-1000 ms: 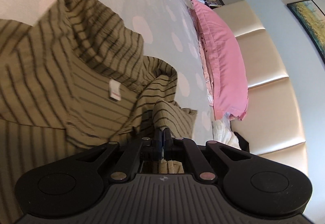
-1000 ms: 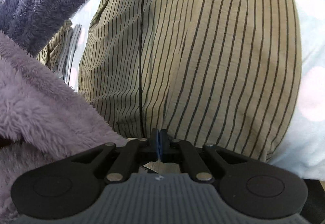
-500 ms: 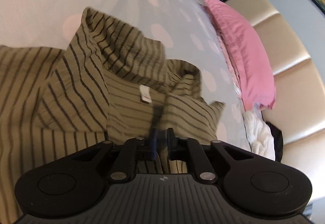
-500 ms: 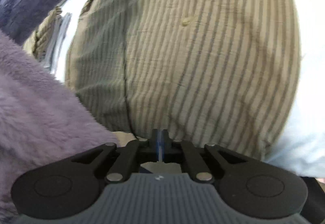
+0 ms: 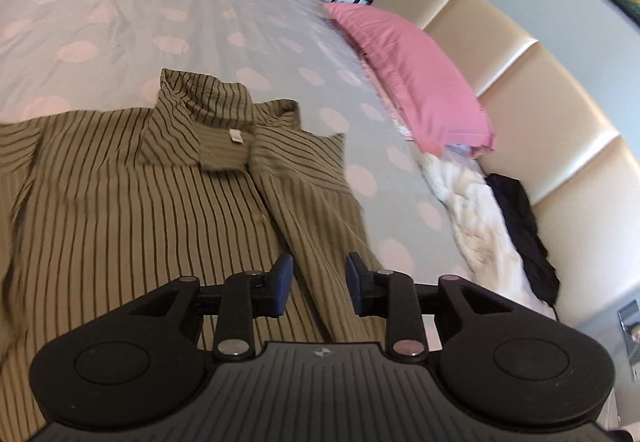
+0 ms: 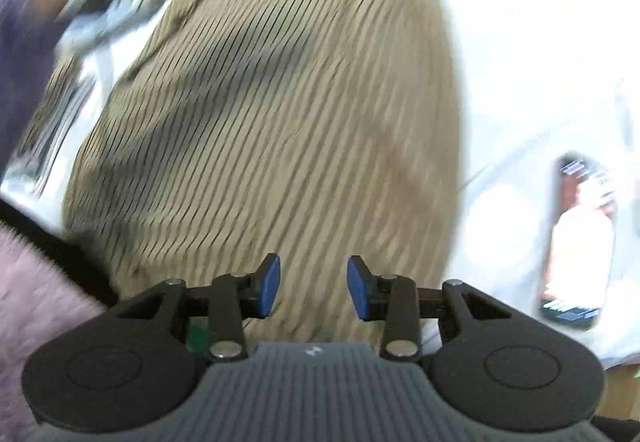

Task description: Fold clothes

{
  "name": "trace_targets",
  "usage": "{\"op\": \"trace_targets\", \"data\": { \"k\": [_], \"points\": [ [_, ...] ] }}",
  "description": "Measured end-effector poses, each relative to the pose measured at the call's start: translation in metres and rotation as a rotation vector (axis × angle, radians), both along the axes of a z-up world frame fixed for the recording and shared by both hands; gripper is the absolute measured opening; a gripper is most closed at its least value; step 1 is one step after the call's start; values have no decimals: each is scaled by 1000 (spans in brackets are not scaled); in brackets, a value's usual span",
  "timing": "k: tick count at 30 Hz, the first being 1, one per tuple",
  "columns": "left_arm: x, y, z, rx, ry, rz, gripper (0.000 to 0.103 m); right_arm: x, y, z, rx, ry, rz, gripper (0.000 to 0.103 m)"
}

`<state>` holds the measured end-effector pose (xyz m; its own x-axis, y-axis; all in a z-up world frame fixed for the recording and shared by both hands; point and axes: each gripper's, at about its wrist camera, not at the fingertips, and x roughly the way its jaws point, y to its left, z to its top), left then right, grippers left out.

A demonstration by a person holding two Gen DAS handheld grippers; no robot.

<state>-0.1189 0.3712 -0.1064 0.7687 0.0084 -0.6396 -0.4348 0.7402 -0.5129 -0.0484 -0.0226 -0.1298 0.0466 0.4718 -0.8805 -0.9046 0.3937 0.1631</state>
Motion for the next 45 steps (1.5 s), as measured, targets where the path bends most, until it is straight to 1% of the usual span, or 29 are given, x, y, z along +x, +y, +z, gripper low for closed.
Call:
{"op": "trace_targets", "data": {
  "k": [2, 5, 6, 8, 9, 12, 14, 16, 19, 21, 23, 25, 26, 27, 29, 30, 32, 33, 34, 35, 36, 42, 45],
  "points": [
    [-19, -23, 10, 32, 3, -5, 33, 6, -11, 15, 58, -77, -52, 40],
    [-46, -57, 20, 72, 20, -10, 42, 24, -27, 39, 141, -170, -153, 42],
    [-55, -69, 22, 83, 26, -11, 42, 27, -31, 45, 162, -196, -177, 43],
    [-71, -90, 20, 84, 51, 1, 44, 28, -33, 49, 178, -254, -199, 43],
    [-76, -100, 17, 65, 62, 11, 44, 27, -33, 51, 185, -279, -207, 43],
    [-93, -123, -6, -47, 54, 39, 44, 11, -25, 41, 194, -279, -191, 43],
    [-96, -138, -25, -92, 79, 45, 44, -2, -19, 28, 184, -265, -177, 43],
    [-95, -153, -41, -102, 117, 19, 42, -19, -12, 13, 171, -256, -146, 43],
    [-93, -174, -57, -97, 147, -32, 42, -45, -8, -6, 145, -263, -72, 43],
    [-93, -187, -71, -122, 167, -54, 42, -61, -7, -19, 120, -273, -18, 43],
    [-93, -198, -84, -152, 195, -92, 39, -75, -7, -30, 91, -279, 34, 43],
    [-88, -204, -91, -144, 216, -119, 39, -84, -11, -38, 63, -285, 69, 46],
    [-85, -206, -94, -134, 224, -126, 37, -87, -11, -43, 47, -285, 80, 49],
    [-83, -207, -97, -135, 229, -131, 36, -89, -11, -49, 30, -284, 87, 51],
    [-83, -211, -104, -141, 239, -144, 29, -90, -11, -55, 6, -278, 96, 51],
    [-83, -214, -108, -144, 245, -153, 27, -90, -11, -58, -2, -274, 100, 52],
    [-82, -218, -113, -138, 255, -174, 15, -90, -11, -63, -20, -267, 106, 53],
    [-80, -221, -114, -128, 257, -185, 12, -90, -11, -65, -27, -265, 111, 53],
    [-80, -221, -114, -117, 256, -191, 4, -91, -10, -66, -30, -269, 117, 53],
    [-79, -221, -114, -114, 256, -195, 2, -92, -10, -67, -31, -271, 123, 53],
    [-80, -220, -114, -118, 255, -194, 0, -93, -10, -68, -28, -272, 128, 53],
    [-84, -222, -102, -152, 250, -213, 0, -97, -8, -67, 10, -296, 151, 53],
    [-87, -219, -102, -192, 240, -194, 0, -102, -6, -67, 25, -319, 182, 53]
  ]
}}
